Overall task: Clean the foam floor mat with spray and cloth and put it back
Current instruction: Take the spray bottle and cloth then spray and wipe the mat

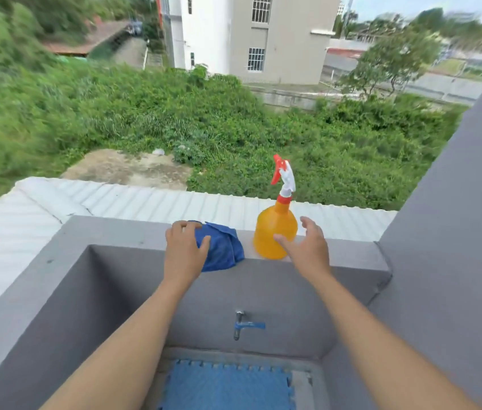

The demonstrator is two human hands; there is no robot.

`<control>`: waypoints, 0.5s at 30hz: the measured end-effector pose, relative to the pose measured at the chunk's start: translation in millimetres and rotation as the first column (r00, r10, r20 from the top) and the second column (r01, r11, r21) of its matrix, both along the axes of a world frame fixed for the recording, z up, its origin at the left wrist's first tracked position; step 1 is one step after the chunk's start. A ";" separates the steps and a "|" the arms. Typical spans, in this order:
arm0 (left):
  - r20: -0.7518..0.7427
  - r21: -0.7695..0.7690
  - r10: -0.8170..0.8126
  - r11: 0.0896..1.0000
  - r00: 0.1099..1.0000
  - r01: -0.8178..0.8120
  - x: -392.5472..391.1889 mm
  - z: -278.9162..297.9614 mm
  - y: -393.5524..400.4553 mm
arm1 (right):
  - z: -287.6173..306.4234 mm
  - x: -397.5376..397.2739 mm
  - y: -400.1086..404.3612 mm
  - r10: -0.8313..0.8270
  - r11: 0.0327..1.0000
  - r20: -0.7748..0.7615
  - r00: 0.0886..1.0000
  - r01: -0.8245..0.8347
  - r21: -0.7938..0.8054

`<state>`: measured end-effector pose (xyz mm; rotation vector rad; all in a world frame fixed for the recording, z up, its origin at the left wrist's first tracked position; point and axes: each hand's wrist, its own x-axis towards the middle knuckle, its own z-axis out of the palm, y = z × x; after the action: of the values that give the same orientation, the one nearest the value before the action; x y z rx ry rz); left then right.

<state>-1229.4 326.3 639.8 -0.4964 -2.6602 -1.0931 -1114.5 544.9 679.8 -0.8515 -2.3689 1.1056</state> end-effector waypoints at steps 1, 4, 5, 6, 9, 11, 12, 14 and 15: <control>0.056 -0.003 0.030 1.000 0.998 -0.030 -5.0 -4.2 7.5 | 2.7 -13.7 5.4 0.013 0.999 -0.019 1.000 -0.014 -0.029; 0.180 -0.109 0.089 0.992 0.980 -0.070 -24.9 -23.4 30.8 | 5.9 -50.4 18.2 0.023 0.994 -0.121 0.992 -0.035 -0.102; 0.221 -0.139 0.113 0.987 0.969 -0.083 -31.2 -31.8 38.0 | 3.3 -59.7 20.8 0.014 0.990 -0.159 0.987 -0.036 -0.134; 0.266 -0.151 0.145 0.983 0.953 -0.107 -37.0 -38.2 45.5 | -0.1 -67.2 22.2 0.000 0.987 -0.192 0.981 -0.031 -0.158; 0.337 -0.206 0.276 0.955 0.900 -0.215 -52.4 -53.1 63.4 | -14.0 -79.1 26.7 -0.024 0.993 -0.262 0.965 -0.008 -0.118; 0.357 -0.228 0.377 0.923 0.855 -0.312 -62.2 -60.4 70.1 | -22.0 -83.9 33.1 0.004 0.998 -0.273 0.962 -0.022 -0.063; 0.383 -0.203 0.416 0.909 0.825 -0.364 -66.7 -62.7 69.4 | -24.6 -86.1 36.2 0.020 0.999 -0.274 0.962 -0.031 -0.038; 0.435 -0.145 0.445 0.893 0.783 -0.427 -74.2 -67.5 64.8 | -27.2 -91.4 39.2 0.032 0.999 -0.270 0.962 -0.032 0.002; 0.463 -0.126 0.434 0.895 0.772 -0.428 -79.8 -71.2 61.8 | -27.7 -95.3 38.9 0.027 1.000 -0.272 0.962 -0.025 0.011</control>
<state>-1309.3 388.1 568.6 0.4491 -2.9623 -1.1598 -1209.8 583.8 652.1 -0.6226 -2.1600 1.1430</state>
